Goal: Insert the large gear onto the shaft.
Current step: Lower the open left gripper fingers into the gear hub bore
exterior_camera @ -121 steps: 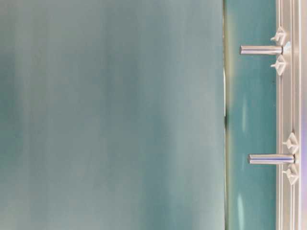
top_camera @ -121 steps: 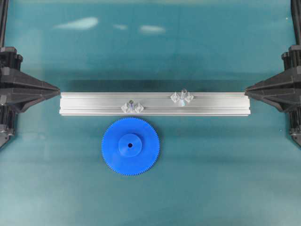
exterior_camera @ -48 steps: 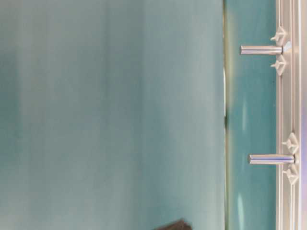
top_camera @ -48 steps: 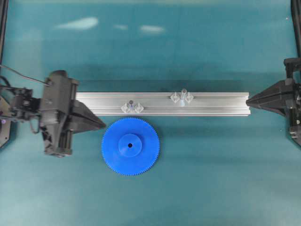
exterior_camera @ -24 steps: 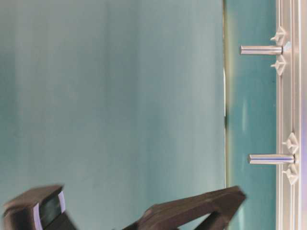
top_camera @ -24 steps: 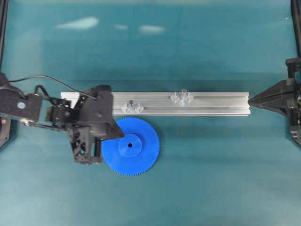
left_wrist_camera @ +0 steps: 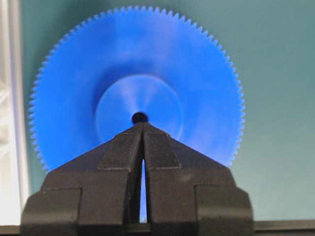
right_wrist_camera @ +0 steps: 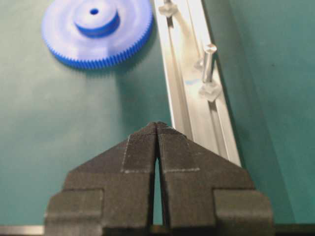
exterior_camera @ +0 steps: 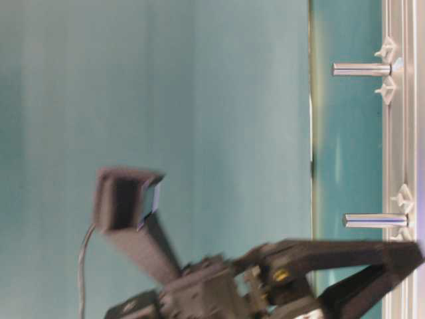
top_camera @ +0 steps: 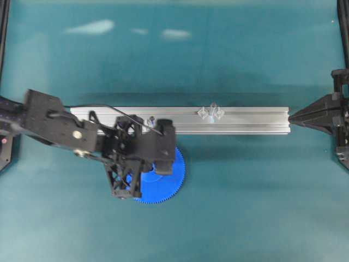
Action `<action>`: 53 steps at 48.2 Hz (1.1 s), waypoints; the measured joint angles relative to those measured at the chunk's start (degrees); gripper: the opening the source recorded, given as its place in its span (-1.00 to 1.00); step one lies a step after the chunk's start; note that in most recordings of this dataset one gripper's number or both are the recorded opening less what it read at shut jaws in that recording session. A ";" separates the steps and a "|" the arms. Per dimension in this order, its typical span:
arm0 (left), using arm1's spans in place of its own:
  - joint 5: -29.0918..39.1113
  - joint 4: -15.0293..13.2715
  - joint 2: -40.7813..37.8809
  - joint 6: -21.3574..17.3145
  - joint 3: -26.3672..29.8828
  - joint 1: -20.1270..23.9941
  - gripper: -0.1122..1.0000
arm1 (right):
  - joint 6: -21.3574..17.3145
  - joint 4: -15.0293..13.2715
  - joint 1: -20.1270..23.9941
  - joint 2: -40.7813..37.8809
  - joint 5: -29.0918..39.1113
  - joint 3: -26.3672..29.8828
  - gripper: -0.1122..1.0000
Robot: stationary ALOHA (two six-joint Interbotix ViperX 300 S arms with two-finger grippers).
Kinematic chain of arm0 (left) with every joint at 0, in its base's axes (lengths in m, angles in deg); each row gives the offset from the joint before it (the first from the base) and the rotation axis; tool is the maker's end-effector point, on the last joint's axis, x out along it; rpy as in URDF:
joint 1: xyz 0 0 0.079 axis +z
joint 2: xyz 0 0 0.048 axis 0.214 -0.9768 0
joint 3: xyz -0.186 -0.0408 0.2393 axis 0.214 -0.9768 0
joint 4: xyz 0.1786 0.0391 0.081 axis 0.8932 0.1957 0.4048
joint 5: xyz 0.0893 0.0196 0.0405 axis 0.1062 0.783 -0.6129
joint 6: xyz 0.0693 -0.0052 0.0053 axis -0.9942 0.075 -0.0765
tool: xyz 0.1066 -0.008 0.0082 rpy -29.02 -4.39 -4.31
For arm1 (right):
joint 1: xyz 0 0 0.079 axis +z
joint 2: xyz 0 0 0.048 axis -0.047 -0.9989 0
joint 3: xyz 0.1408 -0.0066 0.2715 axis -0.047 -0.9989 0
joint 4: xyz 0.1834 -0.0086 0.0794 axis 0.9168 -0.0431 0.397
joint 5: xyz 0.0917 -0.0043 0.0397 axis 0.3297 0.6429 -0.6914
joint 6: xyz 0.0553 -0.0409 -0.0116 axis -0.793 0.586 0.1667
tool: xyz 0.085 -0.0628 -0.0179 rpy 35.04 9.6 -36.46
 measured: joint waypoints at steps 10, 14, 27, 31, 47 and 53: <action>2.99 0.00 -3.34 -0.79 2.72 -0.26 -0.83 | -0.35 -0.09 -0.09 0.62 0.00 -0.18 -0.74; 4.04 0.00 -3.96 -1.85 3.43 -0.26 -0.83 | -0.35 0.00 -0.09 1.05 0.09 -0.35 -0.74; 5.10 0.00 -4.48 -2.55 4.22 -0.26 -0.83 | -0.35 0.00 -0.09 1.67 0.09 -0.53 -0.74; 5.98 0.00 -4.66 -2.55 4.31 -0.26 -0.83 | -0.35 -0.09 -0.09 1.67 0.09 -0.70 -0.74; 7.56 0.00 -6.15 -2.64 6.06 -0.26 -0.83 | -0.35 0.00 -0.09 1.67 0.00 -0.79 -0.74; 7.73 0.00 -6.33 -2.64 6.24 -0.26 -0.83 | -0.35 -0.09 -0.09 1.67 0.09 -0.79 -0.74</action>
